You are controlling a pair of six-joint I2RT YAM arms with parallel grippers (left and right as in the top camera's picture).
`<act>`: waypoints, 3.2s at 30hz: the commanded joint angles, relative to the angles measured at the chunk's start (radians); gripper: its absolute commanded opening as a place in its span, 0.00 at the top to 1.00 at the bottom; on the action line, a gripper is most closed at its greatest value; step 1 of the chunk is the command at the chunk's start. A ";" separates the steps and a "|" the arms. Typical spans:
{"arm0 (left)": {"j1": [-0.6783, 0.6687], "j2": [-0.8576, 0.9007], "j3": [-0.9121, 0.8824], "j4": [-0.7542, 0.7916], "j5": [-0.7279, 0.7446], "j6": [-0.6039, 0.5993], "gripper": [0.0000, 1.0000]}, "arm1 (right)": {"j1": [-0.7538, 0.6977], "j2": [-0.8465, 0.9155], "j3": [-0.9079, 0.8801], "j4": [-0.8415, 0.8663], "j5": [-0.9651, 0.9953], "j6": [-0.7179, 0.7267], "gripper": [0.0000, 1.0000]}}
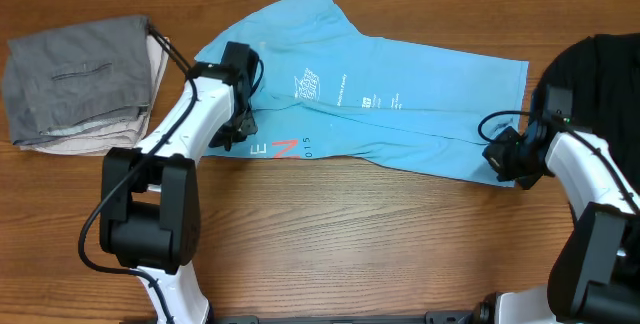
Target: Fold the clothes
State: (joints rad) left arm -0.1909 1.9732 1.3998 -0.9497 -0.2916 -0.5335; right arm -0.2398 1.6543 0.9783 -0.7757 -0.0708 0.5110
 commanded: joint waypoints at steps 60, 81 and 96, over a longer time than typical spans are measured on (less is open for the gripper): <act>0.197 -0.201 0.140 -0.149 0.162 -0.021 0.53 | -0.079 0.077 0.263 -0.499 -0.058 -0.086 0.96; 0.197 -0.192 0.140 -0.122 0.162 -0.021 0.00 | 0.689 0.077 0.245 -0.039 -0.238 -0.462 0.52; 0.197 -0.192 0.140 -0.122 0.162 -0.021 0.00 | 0.869 0.212 0.245 0.200 0.108 -0.626 0.73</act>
State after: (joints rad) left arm -0.0040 1.7683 1.5280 -1.0737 -0.1307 -0.5484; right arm 0.6361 1.8214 1.2301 -0.5880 -0.0685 -0.0715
